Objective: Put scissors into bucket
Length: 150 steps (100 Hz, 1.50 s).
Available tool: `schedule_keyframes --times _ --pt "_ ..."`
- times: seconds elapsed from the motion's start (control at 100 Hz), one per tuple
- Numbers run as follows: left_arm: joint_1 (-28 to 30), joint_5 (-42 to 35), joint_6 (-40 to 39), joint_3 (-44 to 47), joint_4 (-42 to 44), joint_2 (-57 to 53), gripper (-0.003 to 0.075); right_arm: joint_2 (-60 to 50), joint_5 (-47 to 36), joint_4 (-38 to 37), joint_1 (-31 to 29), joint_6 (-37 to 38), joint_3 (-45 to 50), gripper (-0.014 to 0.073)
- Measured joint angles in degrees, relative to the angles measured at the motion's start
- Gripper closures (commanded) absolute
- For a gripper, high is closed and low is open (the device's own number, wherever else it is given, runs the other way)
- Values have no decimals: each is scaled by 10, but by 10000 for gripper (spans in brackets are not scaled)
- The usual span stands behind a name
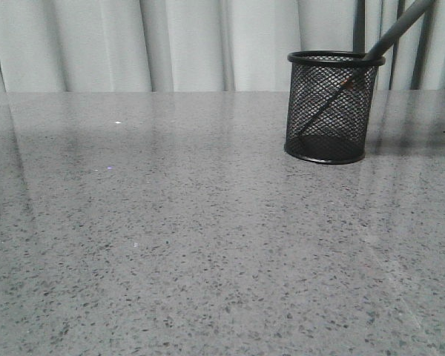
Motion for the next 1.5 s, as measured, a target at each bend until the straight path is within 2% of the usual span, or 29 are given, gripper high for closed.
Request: schedule_keyframes --times 0.02,0.17,0.31,0.49,0.61,0.71,0.85,0.97,1.09,1.5 --pt "0 0 -1 0 -1 -2 745 -7 -13 4 0 0 9 653" --pt "0 -14 -6 20 -8 -28 741 -66 -117 19 0 0 106 654" --pt "4 -105 -18 102 -26 -80 741 -142 -240 22 0 0 236 658" --pt "5 -306 -21 302 -69 -179 741 -251 -393 26 0 1 413 659" --pt "5 -474 -21 482 -113 -264 741 -327 -470 28 0 2 526 659" --pt "5 -610 -22 633 -163 -340 741 -391 -499 34 0 2 604 659" --pt "5 -726 -22 795 -195 -435 741 -483 -509 38 0 2 696 659" --pt "5 -750 -23 880 -205 -504 741 -559 -510 39 0 2 760 659" --pt "5 -754 -23 920 -206 -559 741 -614 -511 39 0 2 805 659" --pt "6 -767 -23 926 -207 -595 741 -639 -522 39 0 2 837 659"
